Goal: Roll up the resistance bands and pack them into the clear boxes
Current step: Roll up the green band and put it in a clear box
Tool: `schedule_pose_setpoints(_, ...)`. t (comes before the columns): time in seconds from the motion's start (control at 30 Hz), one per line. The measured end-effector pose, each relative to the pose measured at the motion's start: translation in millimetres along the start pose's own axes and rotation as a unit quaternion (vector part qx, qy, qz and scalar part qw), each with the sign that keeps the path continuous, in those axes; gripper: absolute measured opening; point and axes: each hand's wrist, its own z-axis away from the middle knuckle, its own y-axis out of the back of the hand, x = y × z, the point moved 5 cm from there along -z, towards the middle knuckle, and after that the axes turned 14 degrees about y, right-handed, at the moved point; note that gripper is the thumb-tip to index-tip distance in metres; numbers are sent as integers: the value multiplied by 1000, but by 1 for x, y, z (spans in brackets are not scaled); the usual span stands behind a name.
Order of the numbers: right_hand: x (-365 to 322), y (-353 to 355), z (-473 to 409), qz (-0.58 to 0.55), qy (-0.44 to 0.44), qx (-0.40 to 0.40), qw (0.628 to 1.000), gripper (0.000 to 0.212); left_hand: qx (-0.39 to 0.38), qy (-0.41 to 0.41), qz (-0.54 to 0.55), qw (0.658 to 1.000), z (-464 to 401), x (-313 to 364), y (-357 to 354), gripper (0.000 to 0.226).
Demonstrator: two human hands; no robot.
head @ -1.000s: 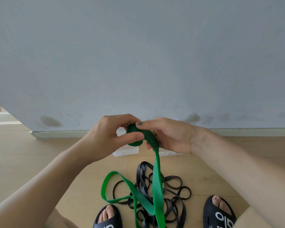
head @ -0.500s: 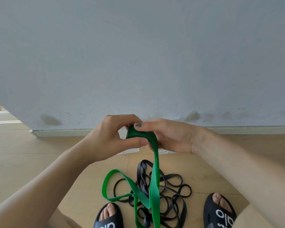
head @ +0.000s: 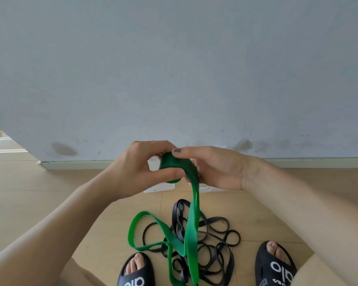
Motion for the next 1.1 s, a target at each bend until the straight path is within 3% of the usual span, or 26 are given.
schedule_pose_setpoints(0.17, 4, 1, -1, -6, 5, 36, 999, 22, 7, 14, -6, 1000, 1, -2, 2, 23)
schedule_pose_setpoints(0.27, 11, 0, -4, 59, 0, 69, 996, 49, 17, 4, -48, 999, -1, -1, -2, 27)
schedule_pose_setpoints(0.33, 7, -1, -2, 76, 2, 60, 995, 55, 22, -4, -37, 999, -2, 0, -2, 31)
schedule_pose_setpoints(0.47, -4, -1, 4, 15, -8, 5, 1000, 25, 19, -4, 1, 1000, -2, -1, 1, 28)
schedule_pose_setpoints(0.6, -1, -3, 1, 23, 6, 27, 999, 18, 13, 12, -35, 999, -2, -1, -1, 31)
schedule_pose_setpoints(0.77, 2, -3, 0, 59, -6, 58, 997, 54, 9, 13, -59, 998, -3, 0, -4, 22)
schedule_pose_setpoints(0.9, -10, -1, 10, 149, -28, 17, 988, 54, -14, 55, -36, 998, -2, -7, 1, 20)
schedule_pose_setpoints(1.1, -15, 12, 11, 82, 0, 63, 995, 44, -28, 82, 12, 996, -4, -12, 5, 21)
